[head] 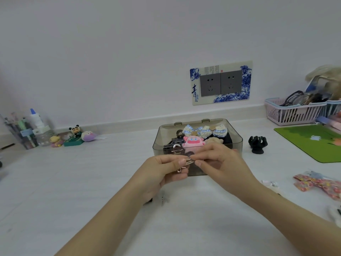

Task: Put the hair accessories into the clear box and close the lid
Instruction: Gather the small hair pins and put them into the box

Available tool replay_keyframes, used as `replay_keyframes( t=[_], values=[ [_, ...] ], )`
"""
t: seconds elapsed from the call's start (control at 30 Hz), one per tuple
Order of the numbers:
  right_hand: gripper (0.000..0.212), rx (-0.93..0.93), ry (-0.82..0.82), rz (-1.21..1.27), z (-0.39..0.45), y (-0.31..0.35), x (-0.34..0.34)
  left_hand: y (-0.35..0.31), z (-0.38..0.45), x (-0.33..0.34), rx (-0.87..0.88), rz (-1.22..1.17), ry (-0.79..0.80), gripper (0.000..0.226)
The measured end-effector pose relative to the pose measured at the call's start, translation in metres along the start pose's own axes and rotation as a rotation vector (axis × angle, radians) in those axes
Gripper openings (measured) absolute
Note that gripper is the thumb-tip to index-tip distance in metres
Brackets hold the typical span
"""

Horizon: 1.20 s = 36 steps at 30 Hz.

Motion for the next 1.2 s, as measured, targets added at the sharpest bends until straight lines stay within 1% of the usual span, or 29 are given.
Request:
replay_keyframes(
  t=[0.03, 0.07, 0.13, 0.17, 0.23, 0.37, 0.47, 0.53, 0.63, 0.73, 0.87, 0.97, 1.07, 1.2],
  values=[
    [0.017, -0.003, -0.011, -0.046, 0.001, 0.002, -0.002, -0.004, 0.003, 0.001, 0.005, 0.0, -0.001, 0.031],
    [0.018, -0.001, -0.014, -0.081, 0.003, 0.005, -0.004, -0.009, 0.006, 0.002, 0.016, 0.008, 0.0, 0.028],
    [0.018, -0.033, -0.018, -0.071, 0.01, 0.011, -0.01, -0.022, 0.015, 0.006, 0.041, 0.033, 0.018, 0.013],
    [0.017, -0.062, -0.049, -0.062, 0.015, 0.016, -0.015, -0.029, 0.021, 0.009, 0.055, 0.046, 0.031, 0.011],
    [0.015, -0.067, -0.084, -0.064, 0.027, 0.026, -0.026, -0.041, 0.035, 0.013, 0.063, 0.061, 0.049, 0.012],
    [0.013, -0.023, -0.042, -0.142, 0.061, 0.033, -0.042, -0.054, 0.07, 0.023, 0.064, 0.083, 0.067, 0.01],
    [0.012, 0.004, -0.026, -0.188, 0.084, 0.026, -0.047, -0.048, 0.096, 0.026, 0.037, 0.088, 0.056, 0.01],
    [0.01, 0.054, 0.0, -0.209, 0.099, 0.015, -0.047, -0.041, 0.112, 0.028, 0.006, 0.126, 0.082, 0.012],
    [0.012, 0.119, 0.051, -0.299, 0.117, -0.007, -0.044, -0.028, 0.133, 0.03, -0.029, 0.241, 0.159, 0.02],
    [0.016, 0.157, 0.112, -0.375, 0.125, -0.024, -0.036, -0.017, 0.147, 0.026, -0.021, 0.434, 0.162, 0.03],
    [0.018, 0.161, 0.134, -0.479, 0.131, -0.027, -0.031, -0.011, 0.16, 0.023, 0.049, 0.679, 0.123, 0.027],
    [0.02, 0.18, 0.135, -0.555, 0.138, -0.03, -0.028, -0.008, 0.168, 0.026, 0.082, 0.838, 0.128, 0.027],
    [0.021, 0.201, 0.191, -0.586, 0.14, -0.035, -0.025, -0.004, 0.17, 0.03, 0.089, 0.925, 0.169, 0.03],
    [0.017, 0.206, 0.21, -0.589, 0.14, -0.038, -0.026, -0.008, 0.168, 0.028, 0.163, 1.023, 0.131, 0.024]
  ],
)
Point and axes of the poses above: each hand's wrist, its own z-axis towards the middle knuckle, its own x-axis out of the palm, y = z × x, the point moved 4 cm from there along z, towards the middle knuckle, and after that the axes turned 15 degrees about x, right-handed, at the moved point
